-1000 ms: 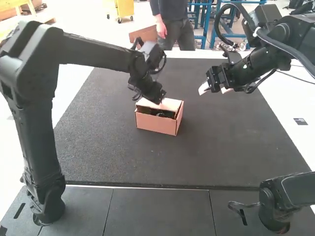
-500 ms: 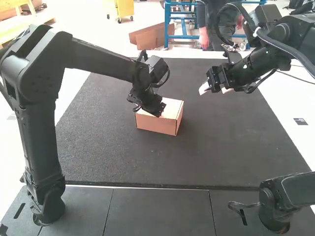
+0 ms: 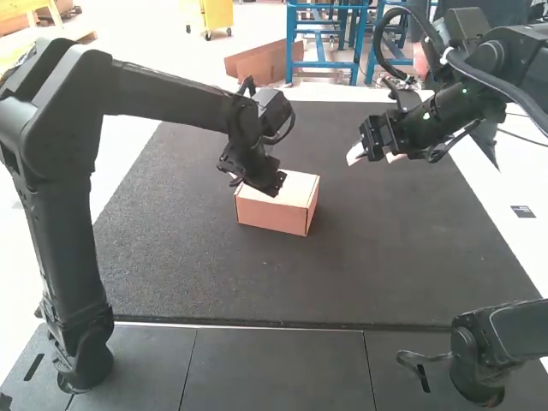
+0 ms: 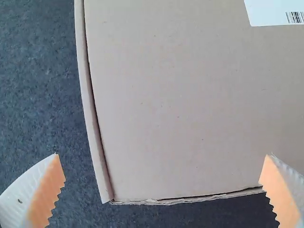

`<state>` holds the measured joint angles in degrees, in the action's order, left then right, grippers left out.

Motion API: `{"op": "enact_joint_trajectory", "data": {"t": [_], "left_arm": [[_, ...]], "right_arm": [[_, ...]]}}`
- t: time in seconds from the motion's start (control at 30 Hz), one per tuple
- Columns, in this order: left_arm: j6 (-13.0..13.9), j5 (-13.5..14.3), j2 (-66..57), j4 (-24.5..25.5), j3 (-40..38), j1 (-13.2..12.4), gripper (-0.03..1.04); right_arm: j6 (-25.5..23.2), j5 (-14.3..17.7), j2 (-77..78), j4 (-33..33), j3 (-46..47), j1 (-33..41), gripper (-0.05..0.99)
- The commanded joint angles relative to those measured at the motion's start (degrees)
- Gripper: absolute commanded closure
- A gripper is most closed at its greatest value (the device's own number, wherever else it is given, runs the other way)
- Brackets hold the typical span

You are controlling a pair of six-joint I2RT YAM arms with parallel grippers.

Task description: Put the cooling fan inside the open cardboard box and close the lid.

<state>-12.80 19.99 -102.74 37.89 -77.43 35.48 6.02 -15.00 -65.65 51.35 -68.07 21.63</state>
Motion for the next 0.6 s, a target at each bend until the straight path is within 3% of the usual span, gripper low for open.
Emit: {"op": "enact_joint_trajectory", "data": {"t": [0.0,0.27,0.37,0.5,0.57], "left_arm": [[-0.7,0.9,3.6,1.1,-3.6,-2.2,0.04],[-0.9,0.8,7.6,3.2,-4.6,-3.8,0.04],[-2.4,1.0,10.2,3.0,-4.0,-4.5,0.04],[-2.1,0.8,15.8,-5.5,0.9,-7.5,0.04],[0.3,0.4,19.2,-11.9,4.9,-9.1,0.04]], "right_arm": [[-0.6,0.3,1.1,-0.4,-1.2,-0.5,0.02],[-1.2,0.3,1.1,-2.0,-0.4,-0.5,0.02],[-4.0,1.6,1.3,-7.3,0.4,-0.9,0.02],[-3.1,6.9,4.2,-18.6,5.6,-3.4,0.02],[-2.9,7.1,7.0,-26.3,9.5,-5.6,0.02]]}}
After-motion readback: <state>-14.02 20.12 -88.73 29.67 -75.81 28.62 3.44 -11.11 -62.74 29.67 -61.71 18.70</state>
